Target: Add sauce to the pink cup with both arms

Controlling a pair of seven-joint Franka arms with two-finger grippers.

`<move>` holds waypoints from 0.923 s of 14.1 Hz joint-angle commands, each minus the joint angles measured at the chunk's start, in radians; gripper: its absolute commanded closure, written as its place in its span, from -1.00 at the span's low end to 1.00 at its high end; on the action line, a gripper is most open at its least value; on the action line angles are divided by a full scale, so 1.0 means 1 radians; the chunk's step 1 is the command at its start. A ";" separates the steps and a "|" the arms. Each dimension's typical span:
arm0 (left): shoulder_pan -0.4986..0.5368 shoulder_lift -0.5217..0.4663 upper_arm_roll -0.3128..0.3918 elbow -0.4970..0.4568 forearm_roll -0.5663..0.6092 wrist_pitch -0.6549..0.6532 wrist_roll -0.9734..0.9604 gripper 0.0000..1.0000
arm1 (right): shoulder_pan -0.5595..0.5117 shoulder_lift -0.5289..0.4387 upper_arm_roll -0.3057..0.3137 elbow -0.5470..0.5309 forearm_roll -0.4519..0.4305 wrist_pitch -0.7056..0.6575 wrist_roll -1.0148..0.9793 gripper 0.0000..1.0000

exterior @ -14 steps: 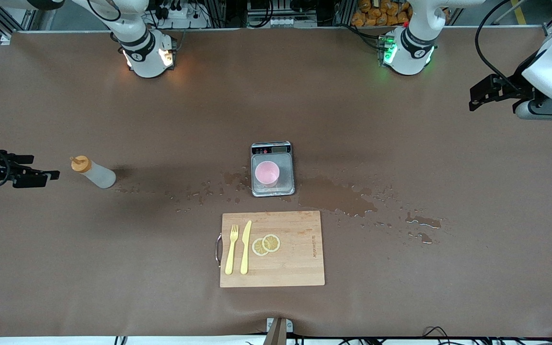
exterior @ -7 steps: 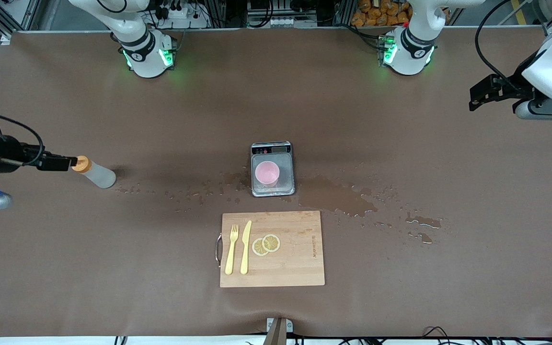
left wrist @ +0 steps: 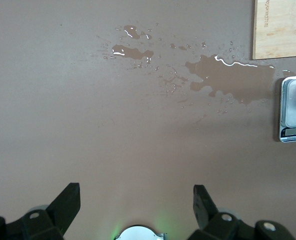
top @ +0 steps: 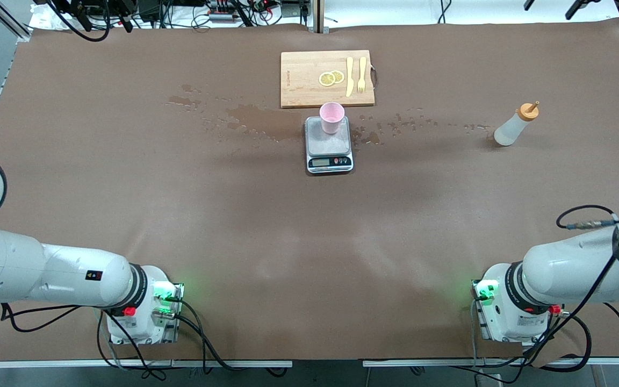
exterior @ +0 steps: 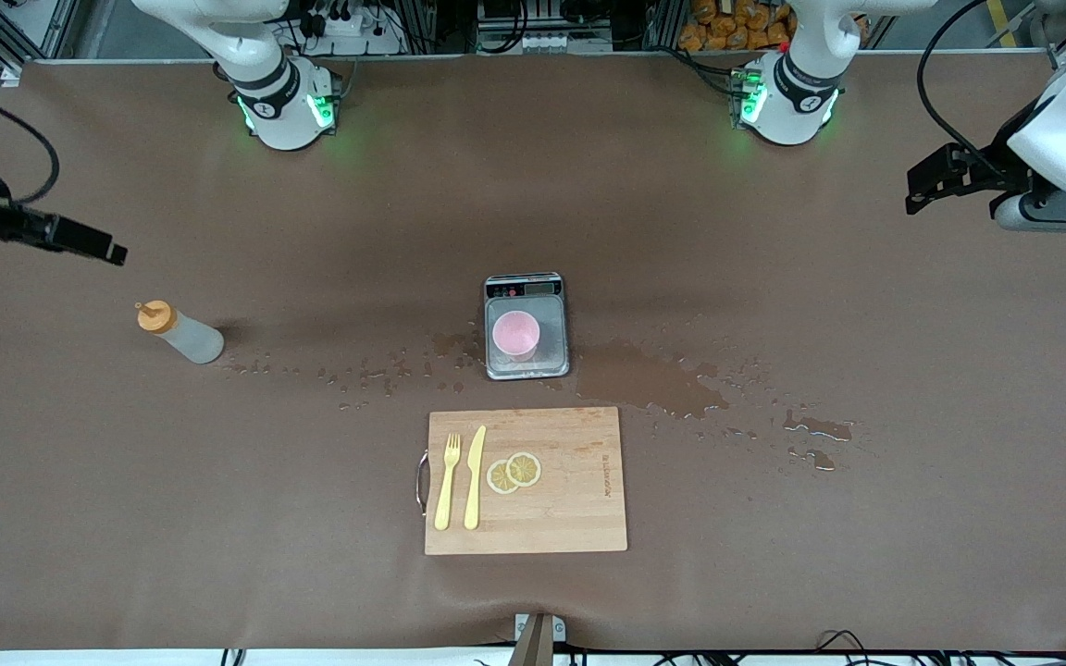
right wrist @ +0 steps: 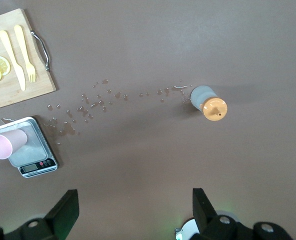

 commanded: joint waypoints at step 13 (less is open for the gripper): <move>-0.005 0.002 0.001 0.008 -0.001 0.000 -0.010 -1.00 | 0.038 -0.052 0.000 -0.025 -0.110 0.159 -0.020 -1.00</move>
